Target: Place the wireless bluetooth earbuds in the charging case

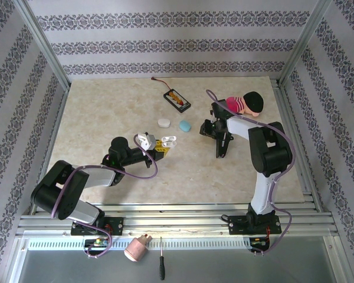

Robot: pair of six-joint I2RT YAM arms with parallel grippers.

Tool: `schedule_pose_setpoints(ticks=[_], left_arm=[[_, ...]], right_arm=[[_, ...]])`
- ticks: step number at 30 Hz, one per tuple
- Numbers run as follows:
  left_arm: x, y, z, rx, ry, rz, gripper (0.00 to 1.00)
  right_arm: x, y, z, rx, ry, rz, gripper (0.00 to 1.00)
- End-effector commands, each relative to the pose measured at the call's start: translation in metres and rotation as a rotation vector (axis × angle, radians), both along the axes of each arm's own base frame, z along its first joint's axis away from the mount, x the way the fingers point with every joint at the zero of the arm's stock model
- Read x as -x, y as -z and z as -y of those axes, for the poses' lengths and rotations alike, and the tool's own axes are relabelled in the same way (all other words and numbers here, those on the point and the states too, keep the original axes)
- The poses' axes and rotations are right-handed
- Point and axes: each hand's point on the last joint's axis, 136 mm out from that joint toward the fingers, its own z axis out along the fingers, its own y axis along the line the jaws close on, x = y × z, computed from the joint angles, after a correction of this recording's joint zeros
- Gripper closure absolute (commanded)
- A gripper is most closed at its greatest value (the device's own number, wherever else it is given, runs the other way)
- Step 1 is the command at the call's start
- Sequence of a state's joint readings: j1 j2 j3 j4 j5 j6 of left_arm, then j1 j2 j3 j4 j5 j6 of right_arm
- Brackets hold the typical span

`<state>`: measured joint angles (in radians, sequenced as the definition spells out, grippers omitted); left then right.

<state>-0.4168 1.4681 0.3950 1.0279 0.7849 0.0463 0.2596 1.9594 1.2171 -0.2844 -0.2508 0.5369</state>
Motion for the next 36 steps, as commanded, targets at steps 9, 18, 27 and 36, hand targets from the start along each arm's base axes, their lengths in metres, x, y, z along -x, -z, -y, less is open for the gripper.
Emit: schedule_pose_setpoints(ticks=[9, 18, 27, 36], left_arm=[[-0.001, -0.009, 0.000, 0.002, 0.010, 0.032, 1.00], [0.000, -0.007, -0.002, -0.002, 0.005, 0.034, 1.00], [-0.001, -0.005, -0.005, -0.010, -0.013, 0.036, 1.00], [-0.001, -0.005, -0.004, -0.008, -0.011, 0.027, 1.00]], right_arm=[[-0.013, 0.012, -0.002, 0.018, -0.009, -0.006, 0.73], [-0.007, -0.002, -0.010, 0.013, -0.113, 0.018, 0.77], [0.051, -0.015, -0.030, -0.059, -0.313, -0.035, 0.77], [0.109, -0.019, -0.040, -0.059, -0.426, -0.121, 0.75]])
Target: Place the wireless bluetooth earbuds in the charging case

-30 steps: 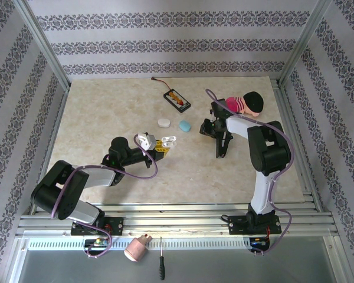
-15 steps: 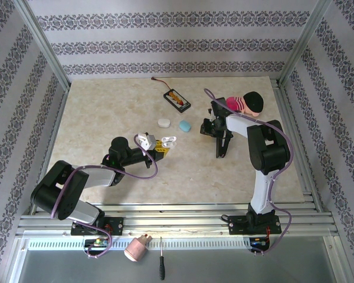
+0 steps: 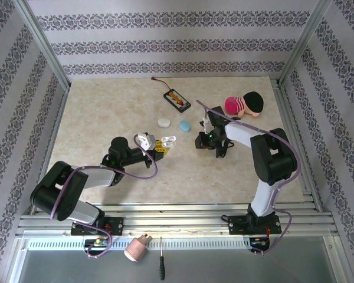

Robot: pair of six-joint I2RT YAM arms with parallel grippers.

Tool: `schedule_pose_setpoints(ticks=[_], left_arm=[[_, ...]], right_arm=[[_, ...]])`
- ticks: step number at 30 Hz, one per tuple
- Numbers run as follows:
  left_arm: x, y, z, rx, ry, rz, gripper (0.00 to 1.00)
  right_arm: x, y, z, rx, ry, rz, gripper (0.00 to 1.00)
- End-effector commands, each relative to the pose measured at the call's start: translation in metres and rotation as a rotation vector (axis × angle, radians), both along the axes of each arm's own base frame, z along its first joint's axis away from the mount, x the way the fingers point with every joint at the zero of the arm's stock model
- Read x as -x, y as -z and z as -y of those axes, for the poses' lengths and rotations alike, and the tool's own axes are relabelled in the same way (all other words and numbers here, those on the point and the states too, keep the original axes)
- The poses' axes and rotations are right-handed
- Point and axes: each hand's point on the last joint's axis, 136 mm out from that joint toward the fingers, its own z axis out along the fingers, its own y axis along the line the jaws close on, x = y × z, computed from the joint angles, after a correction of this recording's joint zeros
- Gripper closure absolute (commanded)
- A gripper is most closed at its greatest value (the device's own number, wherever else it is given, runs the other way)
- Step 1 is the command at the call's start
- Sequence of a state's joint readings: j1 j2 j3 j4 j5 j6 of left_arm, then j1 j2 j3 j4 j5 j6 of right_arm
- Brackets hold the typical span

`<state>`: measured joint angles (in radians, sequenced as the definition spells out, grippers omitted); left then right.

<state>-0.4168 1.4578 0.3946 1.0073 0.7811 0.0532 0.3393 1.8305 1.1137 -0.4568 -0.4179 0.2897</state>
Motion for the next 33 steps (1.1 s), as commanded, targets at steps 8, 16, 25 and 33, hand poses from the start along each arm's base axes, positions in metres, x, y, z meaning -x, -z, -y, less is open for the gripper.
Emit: schedule_pose_setpoints(ticks=[8, 16, 25, 33], left_arm=[[-0.005, -0.007, -0.002, 0.001, -0.001, 0.029, 1.00], [-0.005, -0.009, -0.004, 0.000, -0.009, 0.030, 1.00], [-0.002, -0.008, -0.006, -0.019, -0.016, 0.032, 1.00], [-0.005, -0.009, -0.003, -0.003, -0.003, 0.031, 1.00]], right_arm=[[0.026, -0.011, 0.003, 0.059, -0.092, -0.021, 0.54], [-0.013, -0.027, 0.001, 0.106, -0.006, 0.109, 0.52], [-0.030, -0.027, 0.025, 0.159, 0.260, 0.150, 0.60], [-0.028, -0.021, 0.022, 0.007, 0.528, 0.099, 0.59]])
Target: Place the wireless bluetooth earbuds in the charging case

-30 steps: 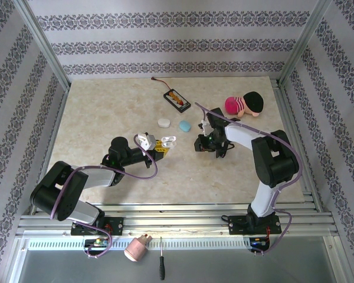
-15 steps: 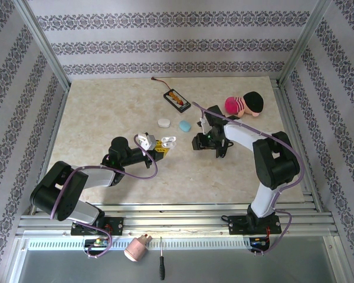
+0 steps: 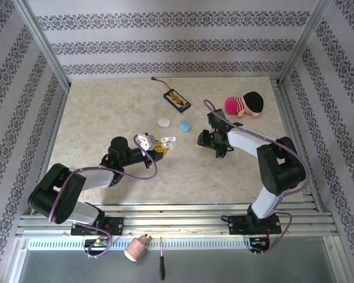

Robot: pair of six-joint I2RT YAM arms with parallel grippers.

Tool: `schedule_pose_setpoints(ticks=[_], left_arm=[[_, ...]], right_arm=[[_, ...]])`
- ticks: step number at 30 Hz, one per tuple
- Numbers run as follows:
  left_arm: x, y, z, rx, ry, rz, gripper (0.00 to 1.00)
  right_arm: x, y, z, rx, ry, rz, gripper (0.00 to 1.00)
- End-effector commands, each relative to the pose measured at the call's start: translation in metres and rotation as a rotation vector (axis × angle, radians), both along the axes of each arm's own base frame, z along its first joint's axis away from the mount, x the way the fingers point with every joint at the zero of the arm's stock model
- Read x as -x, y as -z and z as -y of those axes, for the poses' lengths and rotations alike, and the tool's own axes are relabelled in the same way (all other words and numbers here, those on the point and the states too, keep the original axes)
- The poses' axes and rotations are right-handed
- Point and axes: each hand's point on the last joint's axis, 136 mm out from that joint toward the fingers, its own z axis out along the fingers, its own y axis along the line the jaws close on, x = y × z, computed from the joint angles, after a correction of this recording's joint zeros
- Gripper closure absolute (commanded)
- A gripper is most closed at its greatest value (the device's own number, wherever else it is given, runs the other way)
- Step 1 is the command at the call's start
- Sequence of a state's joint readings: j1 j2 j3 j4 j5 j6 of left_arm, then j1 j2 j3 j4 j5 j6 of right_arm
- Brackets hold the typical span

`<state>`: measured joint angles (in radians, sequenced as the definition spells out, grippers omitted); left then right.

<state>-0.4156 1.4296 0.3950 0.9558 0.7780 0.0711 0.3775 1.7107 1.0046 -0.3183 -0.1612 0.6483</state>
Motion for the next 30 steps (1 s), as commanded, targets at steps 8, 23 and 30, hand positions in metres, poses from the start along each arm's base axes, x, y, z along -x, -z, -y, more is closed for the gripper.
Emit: schedule_pose_setpoints(ticks=[8, 23, 30], left_arm=[[-0.007, -0.008, 0.000, 0.018, 0.007, 0.030, 1.00], [-0.006, -0.007, -0.001, 0.019, 0.002, 0.031, 1.00], [-0.007, -0.004, -0.002, 0.020, 0.000, 0.030, 1.00]], right_arm=[[-0.011, 0.002, -0.001, -0.118, 0.284, -0.041, 0.60], [-0.002, 0.022, 0.002, -0.149, 0.471, -0.206, 0.63], [-0.004, 0.028, -0.006, -0.164, 0.453, -0.245, 0.66]])
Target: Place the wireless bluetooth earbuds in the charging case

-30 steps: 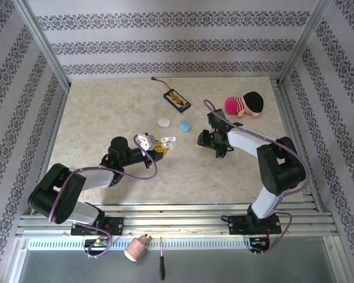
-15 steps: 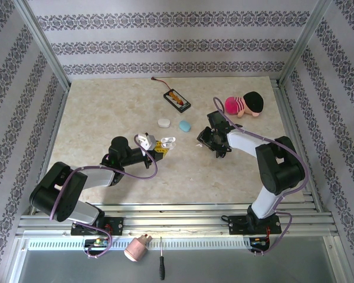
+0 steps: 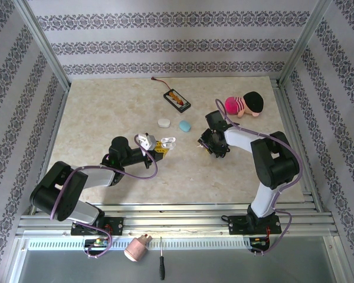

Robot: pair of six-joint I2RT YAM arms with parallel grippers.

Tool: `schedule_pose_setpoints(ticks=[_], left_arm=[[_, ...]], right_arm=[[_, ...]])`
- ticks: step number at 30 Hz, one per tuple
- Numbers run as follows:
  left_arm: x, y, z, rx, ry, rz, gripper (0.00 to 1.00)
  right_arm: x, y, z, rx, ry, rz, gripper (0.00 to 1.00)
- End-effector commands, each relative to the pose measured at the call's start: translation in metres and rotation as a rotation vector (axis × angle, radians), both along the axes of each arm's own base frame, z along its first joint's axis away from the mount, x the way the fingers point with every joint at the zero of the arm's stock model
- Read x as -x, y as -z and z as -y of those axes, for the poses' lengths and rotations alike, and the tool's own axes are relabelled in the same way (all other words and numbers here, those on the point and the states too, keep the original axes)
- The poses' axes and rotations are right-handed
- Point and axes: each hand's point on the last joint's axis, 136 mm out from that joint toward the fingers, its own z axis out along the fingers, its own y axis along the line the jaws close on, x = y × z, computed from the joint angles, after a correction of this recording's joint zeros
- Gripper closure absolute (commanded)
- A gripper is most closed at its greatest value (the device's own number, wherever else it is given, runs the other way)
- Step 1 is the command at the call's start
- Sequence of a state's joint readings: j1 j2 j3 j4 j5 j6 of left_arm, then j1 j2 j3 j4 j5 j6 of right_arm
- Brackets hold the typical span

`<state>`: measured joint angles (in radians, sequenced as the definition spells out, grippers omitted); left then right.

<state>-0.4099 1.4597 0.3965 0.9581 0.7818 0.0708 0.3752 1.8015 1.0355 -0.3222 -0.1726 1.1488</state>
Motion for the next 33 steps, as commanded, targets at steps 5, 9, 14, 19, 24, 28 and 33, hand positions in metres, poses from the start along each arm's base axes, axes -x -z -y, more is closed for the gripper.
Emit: schedule_pose_setpoints(ticks=[5, 9, 14, 19, 24, 28, 33], left_arm=[[-0.006, -0.012, -0.002, 0.030, -0.001, 0.052, 1.00], [-0.006, -0.012, -0.003, 0.032, -0.001, 0.052, 1.00], [-0.006, -0.014, -0.002, 0.035, 0.004, 0.053, 1.00], [-0.009, -0.015, 0.002, 0.045, 0.021, 0.036, 1.00], [-0.014, -0.017, 0.005, 0.067, 0.026, 0.012, 1.00], [-0.022, -0.015, 0.005, 0.075, -0.001, 0.011, 1.00], [-0.037, -0.014, 0.004, 0.095, -0.057, -0.005, 1.00]], right_arm=[[-0.004, 0.010, -0.003, -0.009, -0.003, -0.035, 0.72], [-0.004, 0.010, -0.002, 0.004, -0.021, -0.038, 0.77], [-0.005, -0.006, 0.002, 0.038, -0.061, 0.009, 0.79], [-0.011, -0.036, -0.001, 0.097, -0.157, 0.134, 0.79], [-0.013, -0.076, -0.016, 0.148, -0.256, 0.271, 0.79], [-0.014, -0.113, -0.032, 0.197, -0.333, 0.392, 0.80], [-0.011, -0.156, -0.055, 0.253, -0.425, 0.537, 0.80]])
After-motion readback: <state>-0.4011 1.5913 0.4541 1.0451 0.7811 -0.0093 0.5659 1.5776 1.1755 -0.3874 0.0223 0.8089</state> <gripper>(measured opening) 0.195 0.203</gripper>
